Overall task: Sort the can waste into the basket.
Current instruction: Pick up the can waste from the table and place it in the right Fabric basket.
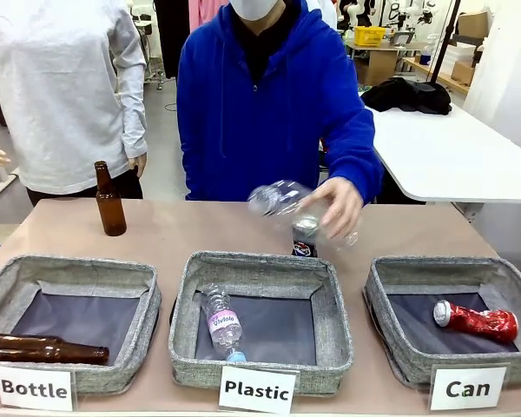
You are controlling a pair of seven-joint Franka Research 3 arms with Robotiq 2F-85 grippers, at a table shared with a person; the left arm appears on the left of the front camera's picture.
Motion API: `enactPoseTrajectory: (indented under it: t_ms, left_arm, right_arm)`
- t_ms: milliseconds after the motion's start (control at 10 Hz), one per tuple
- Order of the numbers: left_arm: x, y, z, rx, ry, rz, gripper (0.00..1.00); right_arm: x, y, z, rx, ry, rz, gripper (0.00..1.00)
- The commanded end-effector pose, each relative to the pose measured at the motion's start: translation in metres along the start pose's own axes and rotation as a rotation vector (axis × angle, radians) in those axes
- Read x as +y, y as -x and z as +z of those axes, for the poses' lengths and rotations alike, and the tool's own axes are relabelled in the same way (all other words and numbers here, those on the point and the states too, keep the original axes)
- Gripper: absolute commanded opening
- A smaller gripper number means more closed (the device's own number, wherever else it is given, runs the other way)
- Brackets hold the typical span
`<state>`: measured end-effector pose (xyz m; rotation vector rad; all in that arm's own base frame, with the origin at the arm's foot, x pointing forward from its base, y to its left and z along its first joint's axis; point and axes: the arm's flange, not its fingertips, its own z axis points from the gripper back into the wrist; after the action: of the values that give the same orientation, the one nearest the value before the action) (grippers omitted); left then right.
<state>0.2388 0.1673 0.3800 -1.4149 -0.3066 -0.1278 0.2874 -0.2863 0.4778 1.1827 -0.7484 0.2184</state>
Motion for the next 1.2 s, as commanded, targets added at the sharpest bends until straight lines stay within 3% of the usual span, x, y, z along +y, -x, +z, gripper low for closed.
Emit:
enactPoseTrajectory:
  t_ms: [0, 400, 900, 1100]
  left_arm:
    - [-0.003, 0.003, 0.001, 0.004, 0.01, -0.004, 1.0]
    - [-0.003, 0.003, 0.001, 0.004, 0.01, -0.004, 1.0]
    - [-0.003, 0.003, 0.001, 0.004, 0.01, -0.004, 1.0]
    - [-0.003, 0.003, 0.001, 0.004, 0.01, -0.004, 1.0]
  right_arm:
    - [0.003, -0.01, -0.01, 0.002, 0.023, 0.024, 1.0]
    - [-0.004, -0.072, -0.1, 0.137, 0.049, 0.04, 1.0]
    - [-0.025, -0.117, -0.254, 0.446, 0.028, 0.026, 1.0]
    - [-0.018, -0.118, -0.212, 0.366, -0.037, 0.052, 1.0]
